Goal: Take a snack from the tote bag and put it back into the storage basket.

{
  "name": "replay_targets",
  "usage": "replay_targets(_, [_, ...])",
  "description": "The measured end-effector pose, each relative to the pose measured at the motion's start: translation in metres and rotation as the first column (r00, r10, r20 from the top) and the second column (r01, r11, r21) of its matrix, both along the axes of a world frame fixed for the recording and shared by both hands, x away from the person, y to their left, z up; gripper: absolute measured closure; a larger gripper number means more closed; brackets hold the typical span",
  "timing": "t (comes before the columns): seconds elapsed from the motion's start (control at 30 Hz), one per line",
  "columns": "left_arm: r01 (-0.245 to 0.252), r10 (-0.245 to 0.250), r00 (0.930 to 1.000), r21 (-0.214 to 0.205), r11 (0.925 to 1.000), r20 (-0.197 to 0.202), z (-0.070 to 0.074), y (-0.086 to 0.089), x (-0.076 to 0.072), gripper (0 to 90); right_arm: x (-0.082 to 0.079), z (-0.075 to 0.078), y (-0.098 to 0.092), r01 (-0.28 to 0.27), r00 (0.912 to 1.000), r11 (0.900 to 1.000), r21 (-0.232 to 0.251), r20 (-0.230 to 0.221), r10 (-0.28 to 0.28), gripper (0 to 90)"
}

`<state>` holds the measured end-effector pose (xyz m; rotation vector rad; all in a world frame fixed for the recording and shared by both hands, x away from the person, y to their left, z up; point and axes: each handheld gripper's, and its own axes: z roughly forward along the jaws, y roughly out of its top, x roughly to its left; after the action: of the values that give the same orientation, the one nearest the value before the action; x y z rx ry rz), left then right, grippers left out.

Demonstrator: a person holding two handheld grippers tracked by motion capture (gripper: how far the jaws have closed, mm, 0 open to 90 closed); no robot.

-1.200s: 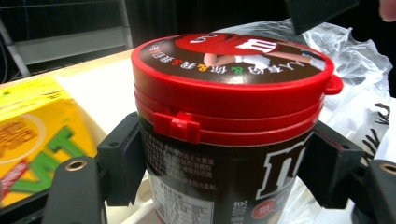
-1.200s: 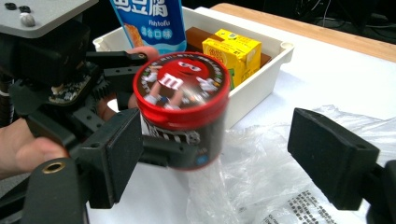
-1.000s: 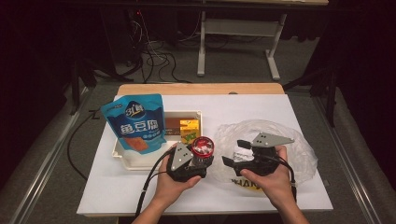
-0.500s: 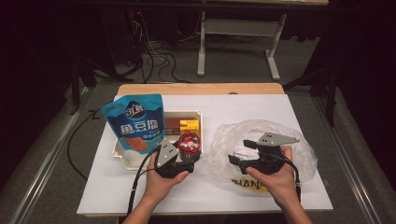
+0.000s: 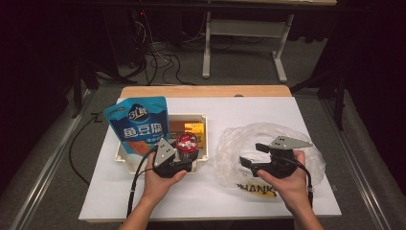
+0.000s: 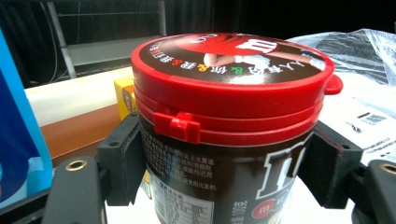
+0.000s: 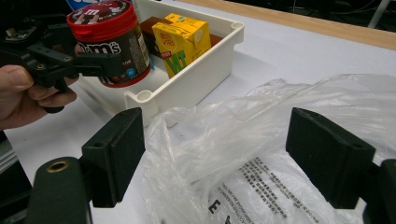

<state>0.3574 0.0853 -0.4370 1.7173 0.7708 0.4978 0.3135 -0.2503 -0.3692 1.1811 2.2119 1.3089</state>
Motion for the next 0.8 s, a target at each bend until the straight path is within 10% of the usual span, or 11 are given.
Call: replay_targets(0.8, [0.041, -0.039, 0.9969, 0.029, 0.9988, -0.069, -0.025, 0.001, 0.03, 26.2, 0.002, -0.008, -0.01, 0.027, 0.9994, 0.9996, -0.002, -0.019, -0.028, 21.1])
